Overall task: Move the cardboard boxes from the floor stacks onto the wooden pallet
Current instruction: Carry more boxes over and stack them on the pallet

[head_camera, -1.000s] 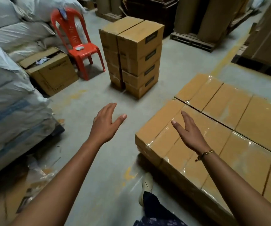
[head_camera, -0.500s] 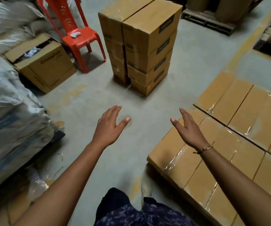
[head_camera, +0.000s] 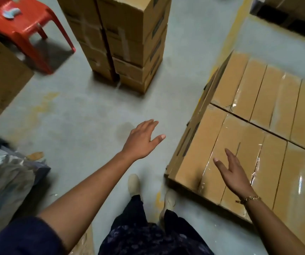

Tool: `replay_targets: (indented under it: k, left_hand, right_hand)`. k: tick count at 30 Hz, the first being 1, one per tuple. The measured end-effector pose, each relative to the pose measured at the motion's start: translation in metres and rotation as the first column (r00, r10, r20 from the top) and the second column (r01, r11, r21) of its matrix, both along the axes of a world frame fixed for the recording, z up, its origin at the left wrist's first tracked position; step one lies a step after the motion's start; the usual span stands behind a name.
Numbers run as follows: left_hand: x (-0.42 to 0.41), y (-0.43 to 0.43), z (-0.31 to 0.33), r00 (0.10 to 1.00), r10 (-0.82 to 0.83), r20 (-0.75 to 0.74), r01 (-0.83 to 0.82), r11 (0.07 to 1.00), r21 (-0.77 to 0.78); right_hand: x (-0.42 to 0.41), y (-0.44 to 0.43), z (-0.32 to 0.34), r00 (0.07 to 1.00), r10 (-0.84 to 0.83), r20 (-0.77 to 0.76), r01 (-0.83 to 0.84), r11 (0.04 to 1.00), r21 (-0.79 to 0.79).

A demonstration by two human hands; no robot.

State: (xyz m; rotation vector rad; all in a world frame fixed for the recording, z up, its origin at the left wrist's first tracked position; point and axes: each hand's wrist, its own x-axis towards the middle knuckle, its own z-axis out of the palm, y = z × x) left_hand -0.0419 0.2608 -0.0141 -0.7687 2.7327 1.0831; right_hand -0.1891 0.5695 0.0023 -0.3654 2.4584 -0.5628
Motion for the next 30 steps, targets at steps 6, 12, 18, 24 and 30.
replay_targets:
  k: [6, 12, 18, 24, 30]
  left_hand:
    - [-0.012, -0.026, -0.011, 0.997, -0.081, 0.003, 0.081, 0.996, 0.026]
    - [-0.023, -0.019, -0.029, 0.982, -0.178, 0.057, 0.176, 0.983, 0.044]
    - [-0.02, 0.018, -0.069, 0.948, -0.258, 0.187, 0.25, 0.966, 0.065]
    - [0.016, 0.068, -0.145, 0.897, -0.259, 0.357, 0.248, 0.966, 0.078]
    - [0.036, 0.109, -0.265, 0.854, -0.298, 0.427, 0.27, 0.955, 0.125]
  right_hand:
    - [0.008, -0.025, -0.002, 0.995, -0.098, -0.011, 0.098, 0.995, -0.029]
    - [0.012, -0.014, -0.011, 0.983, -0.179, -0.026, 0.179, 0.984, -0.027]
    - [0.024, 0.035, -0.042, 0.977, -0.213, -0.008, 0.213, 0.975, 0.057]
    - [0.048, 0.073, -0.108, 0.998, -0.024, 0.055, 0.015, 0.986, 0.164]
    - [0.049, 0.118, -0.198, 1.0, 0.003, -0.021, 0.003, 0.964, 0.266]
